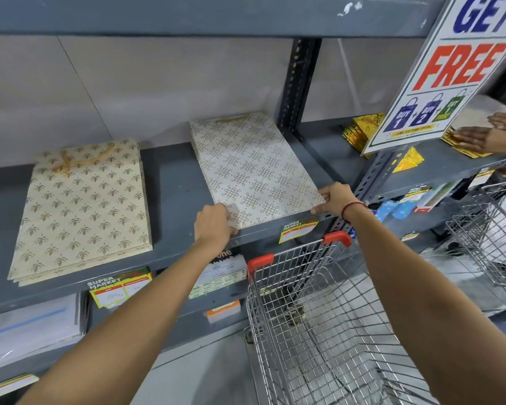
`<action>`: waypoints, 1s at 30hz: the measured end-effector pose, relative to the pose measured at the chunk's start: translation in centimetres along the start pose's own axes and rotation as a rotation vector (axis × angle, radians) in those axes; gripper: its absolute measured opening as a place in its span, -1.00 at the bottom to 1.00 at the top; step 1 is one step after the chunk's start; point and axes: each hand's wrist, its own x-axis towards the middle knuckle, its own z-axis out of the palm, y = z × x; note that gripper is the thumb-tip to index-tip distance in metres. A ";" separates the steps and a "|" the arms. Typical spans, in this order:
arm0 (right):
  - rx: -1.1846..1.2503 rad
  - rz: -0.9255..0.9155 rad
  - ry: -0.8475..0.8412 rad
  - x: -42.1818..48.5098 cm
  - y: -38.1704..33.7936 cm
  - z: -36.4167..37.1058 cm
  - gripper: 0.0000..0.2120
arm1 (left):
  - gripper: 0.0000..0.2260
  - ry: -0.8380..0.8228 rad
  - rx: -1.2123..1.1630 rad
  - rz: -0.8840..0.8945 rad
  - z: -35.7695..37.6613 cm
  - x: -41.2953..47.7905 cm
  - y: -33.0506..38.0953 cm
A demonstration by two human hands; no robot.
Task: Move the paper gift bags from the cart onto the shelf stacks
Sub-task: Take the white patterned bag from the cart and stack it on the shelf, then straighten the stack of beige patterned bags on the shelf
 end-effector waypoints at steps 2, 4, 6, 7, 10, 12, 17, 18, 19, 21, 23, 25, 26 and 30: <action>-0.056 0.035 0.005 -0.1 -0.3 0.2 -0.47 | -0.74 0.027 -0.032 0.007 0.1 -0.5 -0.1; -0.122 0.059 0.003 -0.9 -1.2 0.2 -0.74 | -0.75 0.050 -0.045 0.027 0.0 -1.1 -0.2; -0.197 0.073 0.035 -1.1 -1.7 0.8 -0.59 | -0.71 0.059 -0.066 0.052 -0.4 -1.9 -0.7; -0.190 0.085 0.097 -1.6 -2.0 1.2 -0.55 | -0.67 0.055 -0.086 0.065 -0.6 -2.1 -1.0; -0.081 0.123 0.341 -3.6 -3.9 2.7 -0.53 | -0.48 0.069 -0.122 0.100 -2.0 -2.7 -3.1; 0.005 0.022 0.460 -4.9 -6.5 4.2 -0.48 | -0.42 0.129 -0.093 0.090 -3.6 -2.9 -5.6; 0.263 -0.238 0.274 -7.5 -16.2 9.9 -0.57 | -0.52 0.316 -0.086 -0.024 -8.2 -3.9 -13.8; 0.294 -0.282 0.208 -7.8 -18.5 11.6 -0.59 | -0.54 0.338 -0.098 -0.083 -9.3 -4.4 -15.9; 0.324 -0.302 0.141 -8.2 -20.3 12.8 -0.57 | -0.55 0.352 -0.100 -0.132 -9.8 -4.7 -17.5; 0.381 -0.310 -0.004 -9.3 -24.0 15.2 -0.45 | -0.53 0.369 -0.071 -0.218 -11.0 -6.0 -21.0; 0.435 -0.293 -0.092 -10.2 -26.5 16.9 -0.38 | -0.53 0.363 -0.070 -0.299 -11.6 -7.4 -23.8; 0.450 -0.303 -0.091 -10.6 -27.8 18.1 -0.43 | -0.59 0.329 -0.112 -0.350 -11.7 -8.3 -25.8; 0.435 -0.312 -0.079 -10.8 -28.4 18.8 -0.46 | -0.64 0.313 -0.128 -0.353 -11.9 -8.9 -26.8; 0.377 -0.269 -0.030 -11.2 -29.2 19.9 -0.51 | -0.75 0.280 -0.144 -0.293 -12.1 -9.8 -28.2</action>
